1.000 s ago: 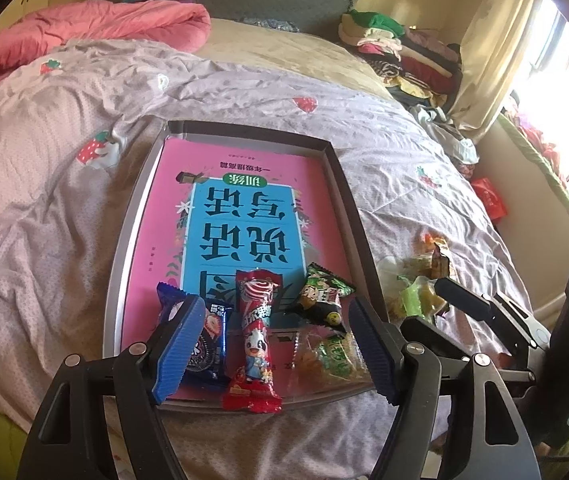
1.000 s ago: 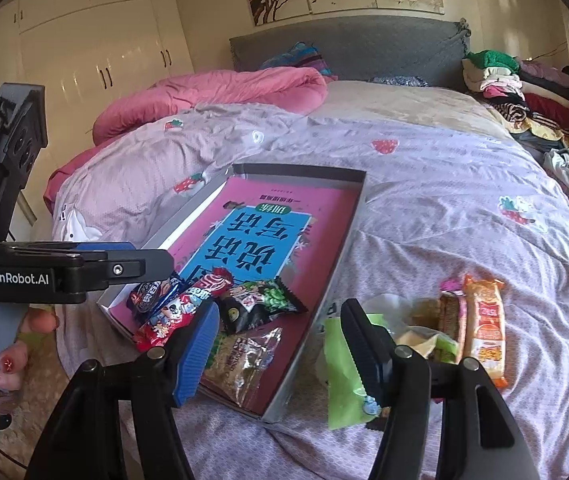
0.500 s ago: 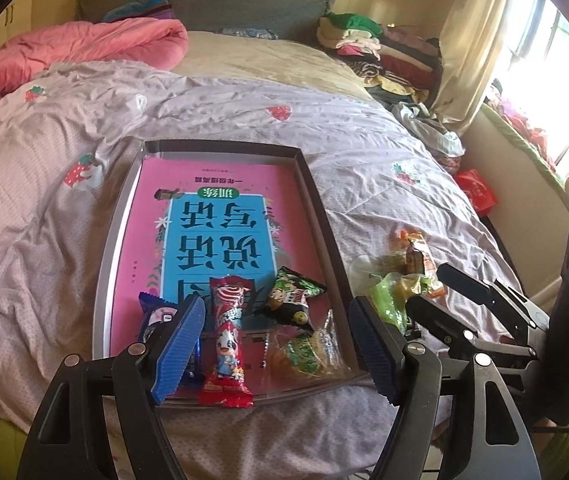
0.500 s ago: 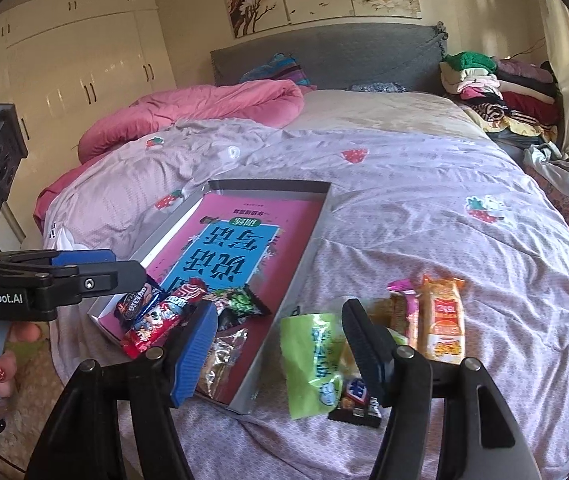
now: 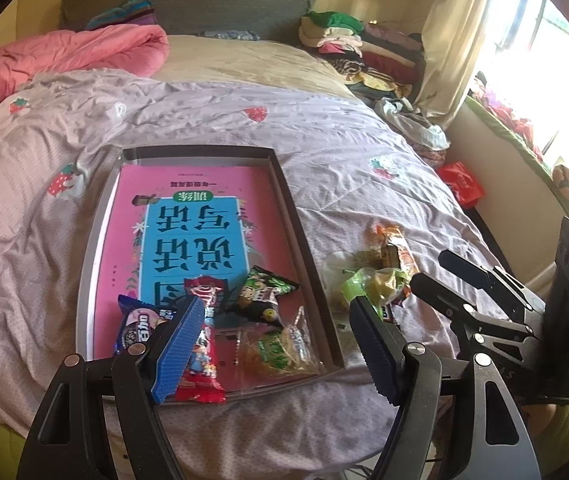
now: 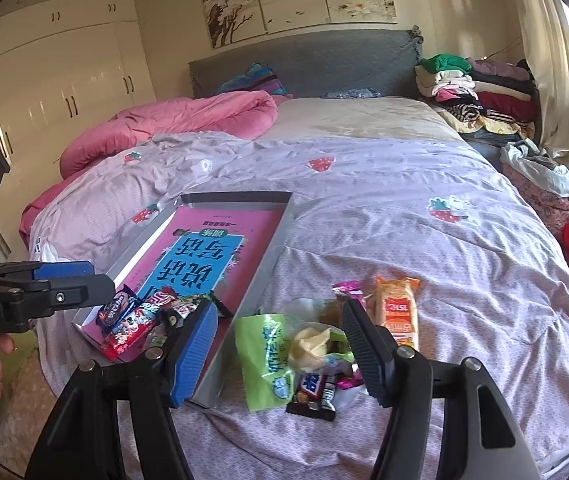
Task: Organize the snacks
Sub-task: 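Move both tools from the tray toward the snack pile beside it, then grasp the green-and-clear bag with the left tool while the right tool grasps the orange corn-puff bag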
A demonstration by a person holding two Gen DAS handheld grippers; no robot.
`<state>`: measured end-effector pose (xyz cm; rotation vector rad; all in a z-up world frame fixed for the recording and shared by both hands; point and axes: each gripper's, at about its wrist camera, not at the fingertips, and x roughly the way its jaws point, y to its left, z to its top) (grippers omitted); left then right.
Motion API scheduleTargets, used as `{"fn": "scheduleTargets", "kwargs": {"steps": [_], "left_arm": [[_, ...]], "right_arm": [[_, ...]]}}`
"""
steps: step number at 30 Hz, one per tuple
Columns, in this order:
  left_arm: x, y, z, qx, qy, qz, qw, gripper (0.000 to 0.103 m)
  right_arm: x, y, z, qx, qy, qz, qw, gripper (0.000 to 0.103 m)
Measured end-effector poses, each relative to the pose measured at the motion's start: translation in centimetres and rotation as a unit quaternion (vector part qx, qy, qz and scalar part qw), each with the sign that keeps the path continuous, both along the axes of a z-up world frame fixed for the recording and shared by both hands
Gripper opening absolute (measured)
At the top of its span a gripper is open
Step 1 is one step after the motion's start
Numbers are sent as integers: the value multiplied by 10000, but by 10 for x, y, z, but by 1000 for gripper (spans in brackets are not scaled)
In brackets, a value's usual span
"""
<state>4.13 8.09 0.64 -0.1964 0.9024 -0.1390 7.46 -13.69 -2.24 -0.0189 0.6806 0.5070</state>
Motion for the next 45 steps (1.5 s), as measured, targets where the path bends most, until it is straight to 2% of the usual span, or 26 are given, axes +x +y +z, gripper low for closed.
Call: {"fn": "scheduleTargets", "kwargs": {"steps": [16,24,34,45], "left_arm": [[-3,-35,0,65,42,-408,9991,76],[-5,-60,-4,115,111,-686,9975,76],[-1,-90,-13,171,234,-1021,9943,76],[13,-100,-23,273,335,-1131,9926,76]], "right_arm": [[5,-38,4,66,-8,-476,9988,65],[15,-62,0,214,160,-809,9964,65],[21,-68,-8,119,328,-867,9956,65],[28,-74,-20,97,555,-912,9942,65]]}}
